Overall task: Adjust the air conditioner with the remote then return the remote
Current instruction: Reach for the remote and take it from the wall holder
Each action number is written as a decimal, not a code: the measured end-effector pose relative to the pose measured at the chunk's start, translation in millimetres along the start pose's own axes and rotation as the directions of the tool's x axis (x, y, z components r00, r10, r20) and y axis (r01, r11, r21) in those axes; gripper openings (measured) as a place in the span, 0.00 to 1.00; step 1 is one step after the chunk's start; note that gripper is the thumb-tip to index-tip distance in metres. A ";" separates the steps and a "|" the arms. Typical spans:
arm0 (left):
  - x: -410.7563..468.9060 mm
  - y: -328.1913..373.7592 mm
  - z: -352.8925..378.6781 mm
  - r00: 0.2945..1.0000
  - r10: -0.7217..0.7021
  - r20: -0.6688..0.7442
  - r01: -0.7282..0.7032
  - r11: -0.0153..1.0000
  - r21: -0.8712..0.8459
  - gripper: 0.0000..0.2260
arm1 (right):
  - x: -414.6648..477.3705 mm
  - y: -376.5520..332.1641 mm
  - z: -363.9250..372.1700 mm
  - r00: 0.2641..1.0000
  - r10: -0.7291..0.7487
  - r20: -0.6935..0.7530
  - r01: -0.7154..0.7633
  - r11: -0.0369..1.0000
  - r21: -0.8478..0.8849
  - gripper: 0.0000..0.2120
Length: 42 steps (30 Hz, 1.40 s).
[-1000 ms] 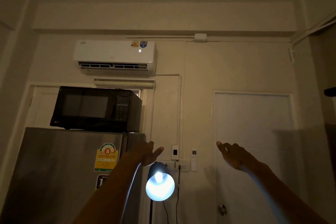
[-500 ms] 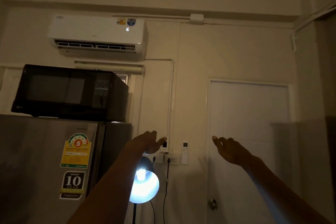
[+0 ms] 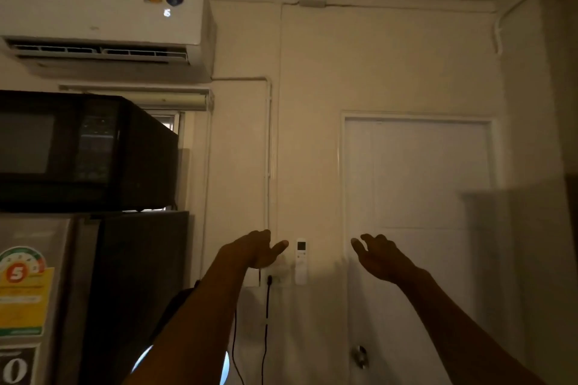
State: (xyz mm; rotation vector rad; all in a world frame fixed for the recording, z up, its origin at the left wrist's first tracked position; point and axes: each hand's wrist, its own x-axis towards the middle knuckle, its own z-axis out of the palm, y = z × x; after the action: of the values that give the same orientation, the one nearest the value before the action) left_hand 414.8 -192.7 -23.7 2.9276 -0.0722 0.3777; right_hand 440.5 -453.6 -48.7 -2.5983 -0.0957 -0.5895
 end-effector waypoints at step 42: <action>369.7 -23.3 191.6 0.983 -0.064 -0.170 0.044 0.992 -0.116 0.19 | 362.4 74.3 249.5 0.945 -0.264 0.193 0.249 0.964 0.096 0.17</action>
State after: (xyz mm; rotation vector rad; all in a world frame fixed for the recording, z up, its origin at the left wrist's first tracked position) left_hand 821.0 -215.5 -115.2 2.7673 0.0101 0.5972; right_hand 878.5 -417.2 -126.1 -2.5886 -0.5198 -0.3959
